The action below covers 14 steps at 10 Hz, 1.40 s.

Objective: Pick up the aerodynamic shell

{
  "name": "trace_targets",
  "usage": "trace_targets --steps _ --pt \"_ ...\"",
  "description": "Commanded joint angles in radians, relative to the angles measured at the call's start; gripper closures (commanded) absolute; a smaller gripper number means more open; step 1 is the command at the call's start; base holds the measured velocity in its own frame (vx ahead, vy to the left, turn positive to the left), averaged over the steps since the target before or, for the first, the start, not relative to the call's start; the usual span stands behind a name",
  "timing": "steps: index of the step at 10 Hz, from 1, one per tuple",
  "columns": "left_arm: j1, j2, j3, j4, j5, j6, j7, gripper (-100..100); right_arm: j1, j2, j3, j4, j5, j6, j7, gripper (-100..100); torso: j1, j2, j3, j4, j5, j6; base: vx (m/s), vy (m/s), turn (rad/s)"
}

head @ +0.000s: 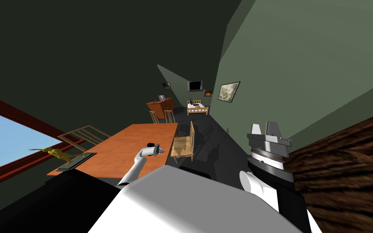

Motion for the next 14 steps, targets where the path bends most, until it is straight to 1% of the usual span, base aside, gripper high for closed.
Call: trace_targets --steps 1,2,3,4,8,9,10,12,13,14 --pt "-0.009 -0.010 -0.005 0.033 -0.010 -0.032 -0.001 -100 0.000 0.000 0.000 0.000 0.000 0.000 0.000 0 0.000 0.000 0.000 0.000 0.000 0.000 0.033 0.038 -0.004" --pt "-0.015 -0.019 -0.008 0.056 -0.017 -0.053 -0.002 -100 0.000 0.000 0.000 0.000 0.000 0.000 0.000 0 0.001 0.000 0.000 0.000 0.000 0.000 0.029 0.048 -0.004" --pt "-0.014 -0.015 -0.007 0.049 -0.014 -0.042 -0.002 -100 0.000 0.000 0.000 0.000 0.000 0.000 0.000 0 0.002 0.000 0.000 0.000 0.000 0.000 0.013 0.023 -0.004" --pt "-0.015 -0.016 -0.008 0.052 -0.015 -0.047 -0.002 100 0.000 0.000 0.000 0.000 0.000 0.000 0.000 0 0.001 0.000 0.000 0.000 0.000 0.000 0.000 0.000 0.000" --pt "-0.014 -0.016 -0.009 0.052 -0.016 -0.046 -0.004 100 0.000 0.000 0.000 0.000 0.000 0.000 0.000 0 -0.001 0.002 0.002 0.001 0.000 -0.001 0.000 0.000 0.000" --pt "-0.014 -0.016 -0.009 0.052 -0.016 -0.046 -0.004 0 0.000 0.000 0.000 0.000 0.000 0.000 0.000 0 -0.001 0.002 0.002 0.001 0.000 -0.001 0.000 0.000 0.000" --pt "-0.005 -0.005 -0.003 0.017 -0.005 -0.018 -0.001 100 0.000 0.000 0.000 0.000 0.000 0.000 0.000 0 -0.001 0.002 0.002 0.001 0.000 -0.001 -0.022 -0.030 0.009" --pt "0.003 0.006 0.002 -0.014 0.005 0.011 0.000 100 0.000 0.000 0.000 0.000 0.000 0.000 0.000 0 -0.004 0.005 0.003 0.002 -0.001 -0.001 -0.031 -0.041 0.007" --pt "-0.002 0.003 0.000 0.002 0.003 -0.002 -0.002 100 0.000 0.000 0.000 0.000 0.000 0.000 0.000 0 -0.004 0.005 0.003 0.002 -0.001 -0.001 -0.013 -0.016 0.003" --pt "-0.002 0.003 0.000 0.000 0.003 0.001 -0.002 0 0.000 0.000 0.000 0.000 0.000 0.000 0.000 0 -0.003 0.004 0.003 0.002 -0.001 -0.001 0.000 0.000 0.000"
